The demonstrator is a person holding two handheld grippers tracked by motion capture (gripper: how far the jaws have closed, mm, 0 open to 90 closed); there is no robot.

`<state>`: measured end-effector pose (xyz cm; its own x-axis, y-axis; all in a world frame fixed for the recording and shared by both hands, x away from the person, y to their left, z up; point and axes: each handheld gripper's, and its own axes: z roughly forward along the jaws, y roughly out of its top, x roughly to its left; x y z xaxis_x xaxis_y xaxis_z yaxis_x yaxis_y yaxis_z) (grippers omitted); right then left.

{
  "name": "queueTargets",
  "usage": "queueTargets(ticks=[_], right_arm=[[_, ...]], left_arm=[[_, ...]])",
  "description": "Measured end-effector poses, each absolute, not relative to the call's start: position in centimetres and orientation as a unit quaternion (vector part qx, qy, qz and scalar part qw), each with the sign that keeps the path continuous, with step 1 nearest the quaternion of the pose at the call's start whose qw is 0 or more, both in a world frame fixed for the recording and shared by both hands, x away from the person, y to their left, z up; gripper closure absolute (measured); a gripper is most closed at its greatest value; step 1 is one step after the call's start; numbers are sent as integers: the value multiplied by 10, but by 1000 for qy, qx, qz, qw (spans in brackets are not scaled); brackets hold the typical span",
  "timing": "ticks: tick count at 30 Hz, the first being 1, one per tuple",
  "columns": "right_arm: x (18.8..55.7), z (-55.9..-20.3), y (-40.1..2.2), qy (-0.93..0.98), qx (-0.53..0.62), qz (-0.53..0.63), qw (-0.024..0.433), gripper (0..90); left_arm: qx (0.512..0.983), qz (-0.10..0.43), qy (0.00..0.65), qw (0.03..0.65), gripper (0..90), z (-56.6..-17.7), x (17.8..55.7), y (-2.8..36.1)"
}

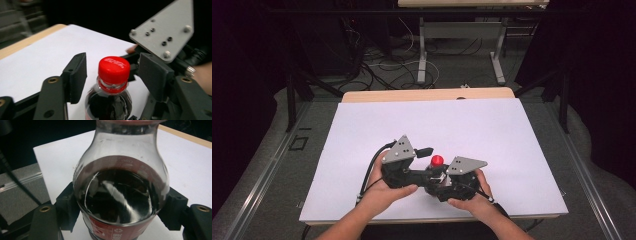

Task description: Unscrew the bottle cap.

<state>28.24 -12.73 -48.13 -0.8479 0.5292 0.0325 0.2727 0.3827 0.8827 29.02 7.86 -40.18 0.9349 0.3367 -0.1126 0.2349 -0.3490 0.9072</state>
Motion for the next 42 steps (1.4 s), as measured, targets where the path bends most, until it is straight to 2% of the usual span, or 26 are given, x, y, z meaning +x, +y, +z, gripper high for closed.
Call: queueTargets(ticks=[5,10,27,42], right_arm=[[278,-483,-121,826,230,499,123,292],[277,-484,-121,830,225,496,122,293],[285,-486,-127,824,256,490,129,293],[305,-484,-139,805,289,491,168,293]], left_arm=[[827,25,164,537,500,-399,294,81],[837,31,159,523,602,-400,296,84],[807,101,217,540,613,-391,297,74],[782,137,281,539,613,-410,315,105]])
